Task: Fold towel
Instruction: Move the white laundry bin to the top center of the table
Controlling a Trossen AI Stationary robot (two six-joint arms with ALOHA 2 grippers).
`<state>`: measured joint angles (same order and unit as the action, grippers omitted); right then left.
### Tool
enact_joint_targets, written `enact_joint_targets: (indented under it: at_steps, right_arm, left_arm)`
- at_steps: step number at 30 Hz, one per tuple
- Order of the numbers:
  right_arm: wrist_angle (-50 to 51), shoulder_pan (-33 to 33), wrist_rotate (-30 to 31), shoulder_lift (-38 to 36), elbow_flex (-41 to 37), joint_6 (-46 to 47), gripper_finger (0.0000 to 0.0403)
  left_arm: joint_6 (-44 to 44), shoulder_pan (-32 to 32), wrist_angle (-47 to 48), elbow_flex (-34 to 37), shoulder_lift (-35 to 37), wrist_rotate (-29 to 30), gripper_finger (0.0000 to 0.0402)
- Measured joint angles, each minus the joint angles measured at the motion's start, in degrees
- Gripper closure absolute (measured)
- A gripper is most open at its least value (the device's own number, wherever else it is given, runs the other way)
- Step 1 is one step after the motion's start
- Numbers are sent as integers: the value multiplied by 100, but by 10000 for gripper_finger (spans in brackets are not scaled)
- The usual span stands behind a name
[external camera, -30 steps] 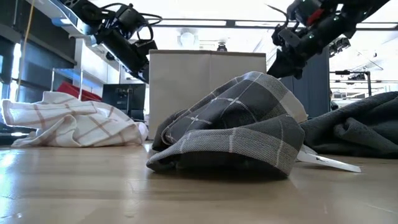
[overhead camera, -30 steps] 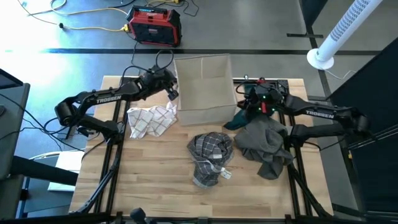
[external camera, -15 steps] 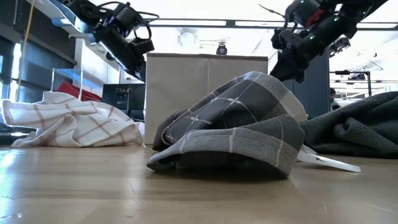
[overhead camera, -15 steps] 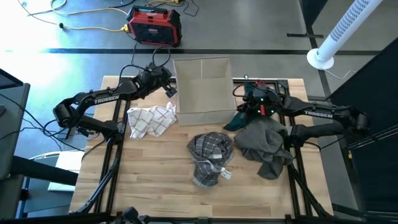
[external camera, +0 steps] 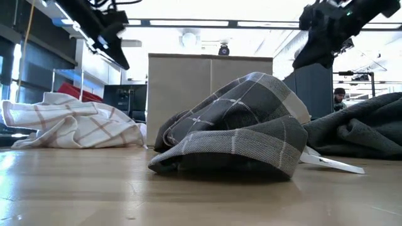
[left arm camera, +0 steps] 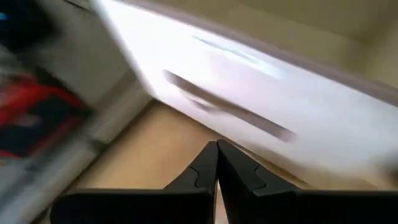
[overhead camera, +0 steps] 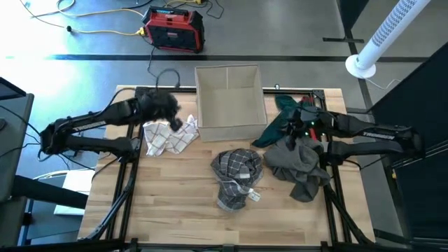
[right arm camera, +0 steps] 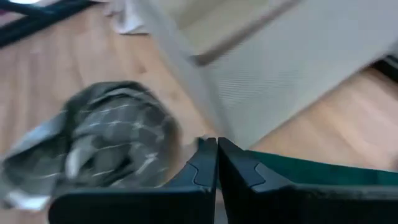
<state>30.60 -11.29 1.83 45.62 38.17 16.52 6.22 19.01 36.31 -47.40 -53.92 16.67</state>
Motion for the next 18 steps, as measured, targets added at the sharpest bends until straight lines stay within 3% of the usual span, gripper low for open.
enact_joint_targets:
  at_steps: [2, 12, 18]
  right_arm:
    - [-70, 266, 87, 89, 0, 13, 403]
    - [-980, 1431, 1077, 1127, 0, -347, 403]
    - [-1411, 1519, 1670, 1581, 0, -581, 403]
  left_arm:
    - [233, -460, -34, 41, -111, -168, 401]
    - [466, -2183, -2401, 716, -1292, 915, 401]
    - [45, -2013, -2766, 754, -1979, 1452, 402]
